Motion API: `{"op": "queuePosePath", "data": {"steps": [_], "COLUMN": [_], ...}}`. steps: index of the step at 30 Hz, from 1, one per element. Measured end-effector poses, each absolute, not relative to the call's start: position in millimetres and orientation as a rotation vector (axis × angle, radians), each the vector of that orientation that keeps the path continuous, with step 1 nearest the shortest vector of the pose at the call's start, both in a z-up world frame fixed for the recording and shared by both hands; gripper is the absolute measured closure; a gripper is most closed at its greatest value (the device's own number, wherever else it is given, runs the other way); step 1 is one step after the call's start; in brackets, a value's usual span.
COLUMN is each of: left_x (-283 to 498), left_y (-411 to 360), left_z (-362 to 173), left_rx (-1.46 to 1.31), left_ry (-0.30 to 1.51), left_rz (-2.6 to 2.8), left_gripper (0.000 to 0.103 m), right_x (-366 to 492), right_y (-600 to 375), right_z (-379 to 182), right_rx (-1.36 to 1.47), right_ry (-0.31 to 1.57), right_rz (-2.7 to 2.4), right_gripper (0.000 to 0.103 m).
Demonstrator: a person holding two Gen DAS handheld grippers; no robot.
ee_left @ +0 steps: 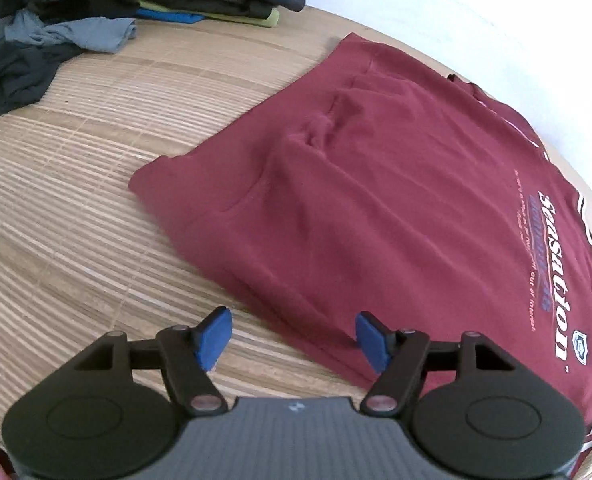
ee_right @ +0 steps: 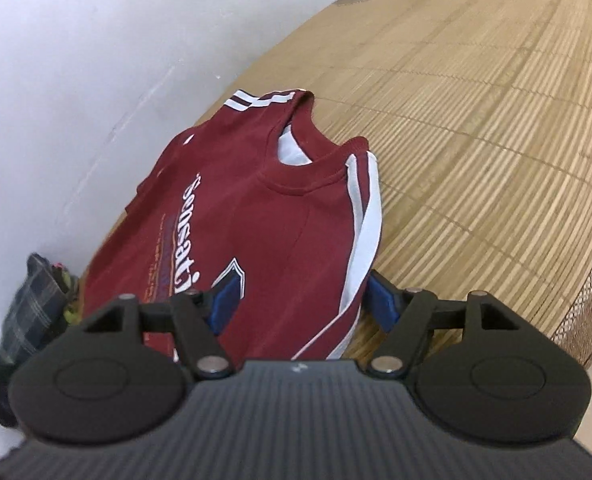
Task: Fold clothes
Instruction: 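Grasp the T-shirt hem with the left gripper while the right gripper grasps the side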
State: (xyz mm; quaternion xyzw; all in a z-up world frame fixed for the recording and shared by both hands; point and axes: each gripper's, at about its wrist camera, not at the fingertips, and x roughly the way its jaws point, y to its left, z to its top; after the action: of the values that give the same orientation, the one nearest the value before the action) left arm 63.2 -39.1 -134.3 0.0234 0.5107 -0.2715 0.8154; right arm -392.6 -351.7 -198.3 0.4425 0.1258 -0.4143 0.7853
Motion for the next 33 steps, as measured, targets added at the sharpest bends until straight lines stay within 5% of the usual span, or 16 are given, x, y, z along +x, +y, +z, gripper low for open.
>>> {"op": "queuePosePath", "data": {"steps": [15,17,22,24,25,26,33], "left_x": [77.9,80.8,78.8,80.0,80.2,80.5,80.5], "left_y": [-62.3,-66.8,-79.7,-77.1,-73.9,-70.8,-54.9], "left_z": [-139.9,-140.9,-143.3,-145.5,-146.4,-147.2,-151.2], "left_rx": [-0.078,-0.081,0.003,-0.032,-0.056,-0.080,-0.160], "left_ry": [1.049,1.043,1.013,1.025,1.024,1.024,1.043], "left_rz": [-0.577,-0.572,-0.554,-0.567,-0.571,-0.576,-0.624], "left_gripper": [0.027,0.034,0.079,0.087,0.089,0.089,0.083], "right_x": [-394.2,-388.4,-364.6,-355.6,-353.3,-351.9,-399.0], "right_y": [-353.9,-357.3,-367.0,-367.6,-369.2,-371.1,-382.8], "right_z": [-203.3,-203.5,-204.3,-203.1,-204.2,-205.8,-227.7], "right_rx": [1.085,1.066,1.003,0.946,0.935,0.931,1.245], "right_ry": [0.208,0.215,0.230,0.265,0.284,0.301,0.137], "right_rz": [-0.830,-0.824,-0.836,-0.859,-0.878,-0.897,-0.784], "right_gripper": [0.033,0.033,0.033,0.052,0.077,0.088,0.091]}}
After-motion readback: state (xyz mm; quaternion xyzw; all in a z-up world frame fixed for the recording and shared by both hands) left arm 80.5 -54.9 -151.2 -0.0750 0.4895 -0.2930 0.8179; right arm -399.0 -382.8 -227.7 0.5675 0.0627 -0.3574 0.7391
